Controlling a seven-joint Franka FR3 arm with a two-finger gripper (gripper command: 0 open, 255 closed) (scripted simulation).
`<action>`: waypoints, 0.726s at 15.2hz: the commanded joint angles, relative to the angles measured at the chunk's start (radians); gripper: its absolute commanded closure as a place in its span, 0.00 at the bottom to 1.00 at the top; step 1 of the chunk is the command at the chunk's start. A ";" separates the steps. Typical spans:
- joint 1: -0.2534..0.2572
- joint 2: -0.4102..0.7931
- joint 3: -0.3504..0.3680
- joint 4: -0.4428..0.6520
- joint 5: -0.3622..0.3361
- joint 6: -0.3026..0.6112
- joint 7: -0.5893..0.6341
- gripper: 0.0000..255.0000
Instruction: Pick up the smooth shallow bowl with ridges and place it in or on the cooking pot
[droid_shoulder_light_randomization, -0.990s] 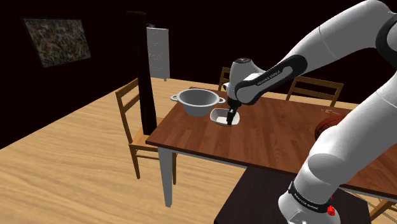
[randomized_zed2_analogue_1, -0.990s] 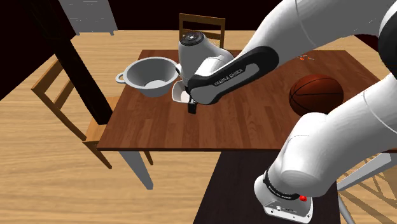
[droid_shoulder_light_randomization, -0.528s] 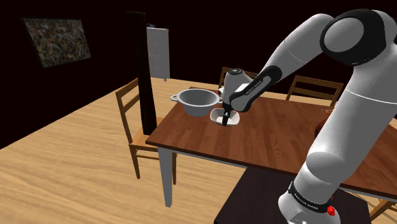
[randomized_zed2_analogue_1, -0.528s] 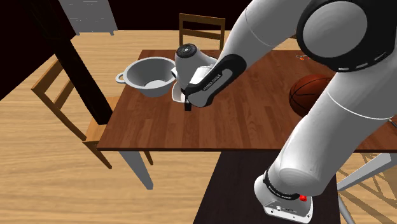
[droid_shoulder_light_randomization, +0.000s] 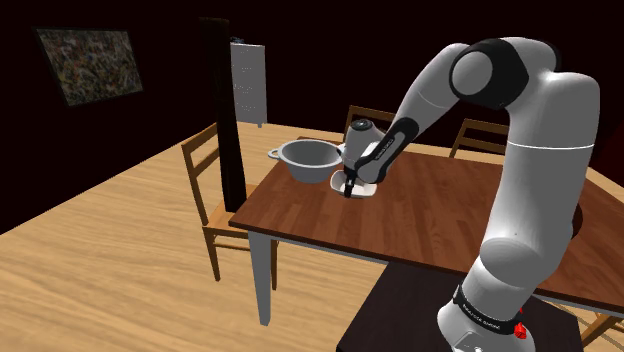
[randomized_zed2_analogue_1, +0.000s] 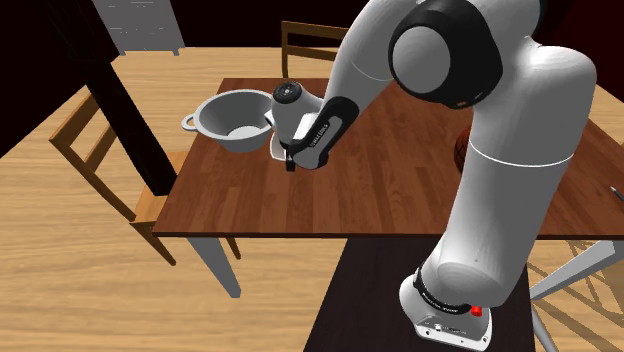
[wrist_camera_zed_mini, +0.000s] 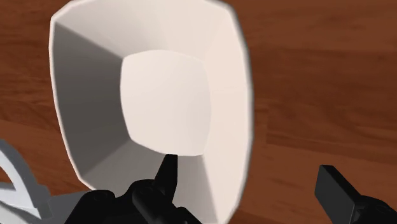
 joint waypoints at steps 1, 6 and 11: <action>-0.002 0.033 -0.007 0.013 -0.010 0.024 0.006 0.00; -0.004 0.089 -0.018 0.036 -0.021 0.059 0.019 0.00; -0.004 0.089 -0.018 0.036 -0.021 0.059 0.019 0.00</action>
